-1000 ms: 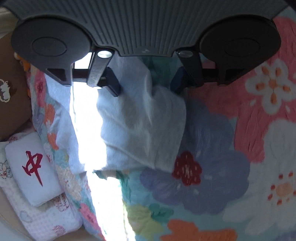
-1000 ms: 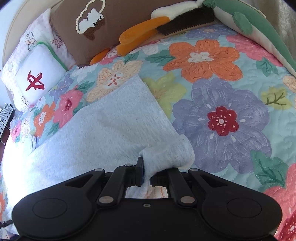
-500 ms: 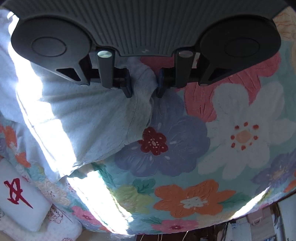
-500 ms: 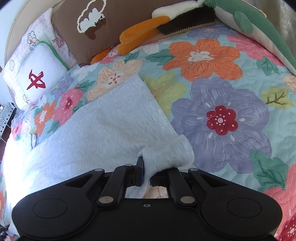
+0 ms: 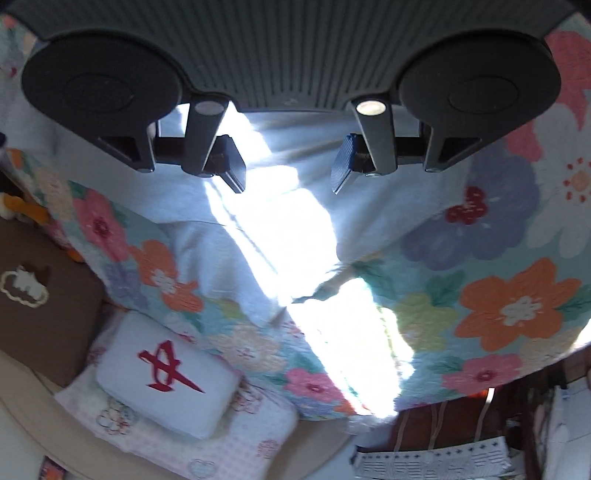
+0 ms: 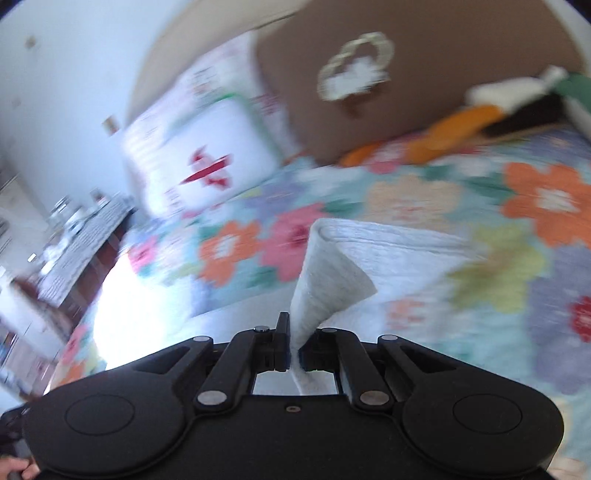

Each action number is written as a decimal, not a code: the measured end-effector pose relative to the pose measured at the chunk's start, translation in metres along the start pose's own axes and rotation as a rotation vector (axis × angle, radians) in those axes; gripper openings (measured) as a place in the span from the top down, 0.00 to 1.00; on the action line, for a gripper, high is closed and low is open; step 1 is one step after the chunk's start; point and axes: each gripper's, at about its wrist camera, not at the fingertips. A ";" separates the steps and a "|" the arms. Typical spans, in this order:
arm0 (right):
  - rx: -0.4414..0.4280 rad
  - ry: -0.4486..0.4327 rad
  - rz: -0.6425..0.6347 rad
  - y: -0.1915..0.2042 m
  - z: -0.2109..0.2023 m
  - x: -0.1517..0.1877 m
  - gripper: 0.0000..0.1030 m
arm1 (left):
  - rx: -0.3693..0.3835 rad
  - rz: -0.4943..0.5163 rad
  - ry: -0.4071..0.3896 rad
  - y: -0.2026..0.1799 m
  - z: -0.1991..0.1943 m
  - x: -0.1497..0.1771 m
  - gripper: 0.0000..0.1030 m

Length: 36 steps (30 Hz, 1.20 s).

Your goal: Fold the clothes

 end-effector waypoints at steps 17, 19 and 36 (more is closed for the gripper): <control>-0.574 0.355 -0.104 0.151 0.121 0.052 0.93 | 0.119 0.281 0.180 -0.039 0.021 0.031 0.41; -0.586 0.380 -0.050 0.140 0.127 0.059 0.93 | 0.107 0.261 0.228 -0.039 0.029 0.032 0.41; -0.358 0.407 -0.003 0.050 0.061 0.061 0.51 | 0.036 0.128 0.133 -0.018 -0.004 0.009 0.38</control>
Point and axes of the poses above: each gripper's, at about its wrist camera, not at the fingertips, and z roughly the way its jaws point, y to its left, x to its underside, and after that the axes turned 4 degrees about -z, right-handed
